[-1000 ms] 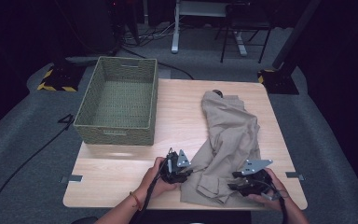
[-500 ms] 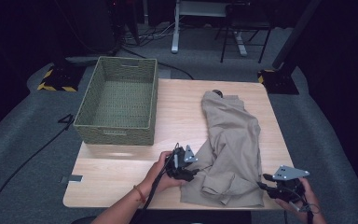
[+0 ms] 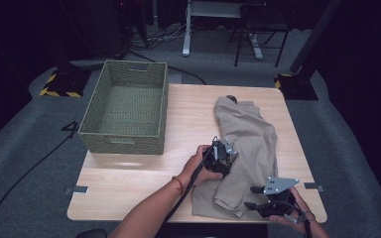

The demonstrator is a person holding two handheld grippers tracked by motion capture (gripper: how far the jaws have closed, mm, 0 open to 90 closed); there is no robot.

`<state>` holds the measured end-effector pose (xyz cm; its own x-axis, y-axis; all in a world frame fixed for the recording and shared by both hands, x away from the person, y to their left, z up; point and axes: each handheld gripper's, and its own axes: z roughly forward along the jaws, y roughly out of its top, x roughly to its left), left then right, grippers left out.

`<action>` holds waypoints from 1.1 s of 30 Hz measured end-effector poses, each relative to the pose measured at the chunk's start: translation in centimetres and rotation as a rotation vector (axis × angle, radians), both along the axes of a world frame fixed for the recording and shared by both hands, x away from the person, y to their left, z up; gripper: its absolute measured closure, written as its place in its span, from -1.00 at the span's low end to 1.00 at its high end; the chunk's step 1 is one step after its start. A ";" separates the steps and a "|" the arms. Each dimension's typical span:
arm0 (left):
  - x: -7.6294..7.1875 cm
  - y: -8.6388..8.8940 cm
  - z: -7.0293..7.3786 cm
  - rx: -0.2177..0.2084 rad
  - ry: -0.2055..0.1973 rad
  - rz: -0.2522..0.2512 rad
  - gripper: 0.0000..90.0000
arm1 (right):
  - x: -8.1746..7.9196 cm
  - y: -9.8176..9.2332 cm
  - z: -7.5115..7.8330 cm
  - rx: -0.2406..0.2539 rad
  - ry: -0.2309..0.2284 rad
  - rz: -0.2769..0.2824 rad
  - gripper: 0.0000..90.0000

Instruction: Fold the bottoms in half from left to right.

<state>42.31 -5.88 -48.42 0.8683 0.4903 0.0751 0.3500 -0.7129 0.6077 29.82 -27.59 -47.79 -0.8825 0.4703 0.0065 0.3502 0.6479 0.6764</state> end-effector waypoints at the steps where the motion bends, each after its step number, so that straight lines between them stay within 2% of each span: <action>1: 0.2 0.0 -0.1 -0.006 -0.006 -0.004 0.28 | -0.1 -0.1 -0.1 -0.014 -0.004 0.011 0.29; 2: 0.4 0.0 -0.1 -0.006 -0.007 0.002 0.40 | -0.2 -0.2 -0.2 -0.019 -0.001 0.022 0.44; 4: 0.6 0.2 -0.1 0.009 -0.043 0.023 0.67 | -0.5 -0.4 -0.3 -0.029 0.010 0.034 0.67; 5: 0.7 0.4 -0.1 0.008 -0.045 0.025 0.78 | -0.6 -0.6 -0.4 -0.037 0.009 0.040 0.82; 7: 0.8 1.1 0.3 -0.019 -0.052 0.043 0.83 | -0.8 -1.0 -0.5 -0.041 0.012 0.034 0.97; 8: 1.0 1.6 0.6 -0.039 -0.045 0.046 0.83 | -0.8 -1.3 -0.5 -0.038 0.004 0.024 0.99; 10: 1.0 2.6 1.2 -0.062 -0.058 0.066 0.86 | -1.0 -2.1 -0.3 -0.015 -0.004 0.000 1.00; 11: 1.1 3.2 1.6 -0.087 -0.049 0.069 0.85 | -1.0 -2.4 -0.2 -0.007 -0.011 -0.020 0.96; 12: 1.2 3.4 1.7 -0.097 -0.046 0.067 0.85 | -0.9 -2.7 0.0 0.010 -0.023 -0.047 0.76; 13: 1.1 3.7 1.9 -0.087 -0.058 0.068 0.86 | -0.8 -2.7 0.2 0.025 -0.032 -0.059 0.47; 14: 1.0 3.9 2.0 -0.081 -0.068 0.069 0.88 | -0.6 -2.6 0.4 0.049 -0.045 -0.076 0.26; 16: 1.1 4.5 2.1 -0.075 -0.074 0.071 0.91 | -0.1 -1.9 0.9 0.091 -0.053 -0.089 0.02; 17: 1.2 4.8 2.1 -0.077 -0.083 0.081 0.93 | 0.2 -1.3 1.1 0.099 -0.053 -0.088 -0.07; 20: 1.7 5.6 1.7 -0.114 -0.038 0.088 0.98 | 1.1 0.9 1.0 0.085 -0.056 -0.049 -0.17; 22: 1.9 5.4 1.4 -0.127 0.005 0.058 0.81 | 2.0 2.3 0.5 0.042 -0.042 -0.039 -0.23; 23: 1.8 5.1 1.3 -0.108 0.001 0.045 0.62 | 2.4 2.8 0.2 0.025 -0.034 -0.041 -0.25; 25: 1.6 4.3 1.1 -0.055 -0.045 0.057 0.27 | 3.0 3.1 -0.5 -0.005 -0.022 -0.049 -0.30; 26: 1.7 3.9 1.0 -0.045 -0.055 0.067 0.13 | 3.2 3.1 -0.7 -0.014 -0.009 -0.056 -0.31; 28: 2.3 3.4 0.7 -0.049 -0.030 0.080 -0.07 | 3.2 2.9 -0.9 -0.003 0.009 -0.049 -0.24; 30: 2.8 2.9 0.3 -0.060 -0.003 0.091 -0.22 | 2.9 2.7 -0.9 0.001 0.010 -0.026 0.00; 31: 2.9 2.7 0.0 -0.052 0.006 0.087 -0.23 | 2.6 2.7 -0.9 -0.004 0.001 -0.007 0.12; 33: 3.1 2.2 -0.5 -0.032 0.002 0.081 -0.17 | 2.3 2.6 -0.9 -0.007 0.000 0.026 0.54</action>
<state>45.36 -3.65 -48.88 0.8256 0.5613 0.0569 0.4071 -0.6625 0.6288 32.07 -25.01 -48.70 -0.8942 0.4477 0.0030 0.3333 0.6612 0.6721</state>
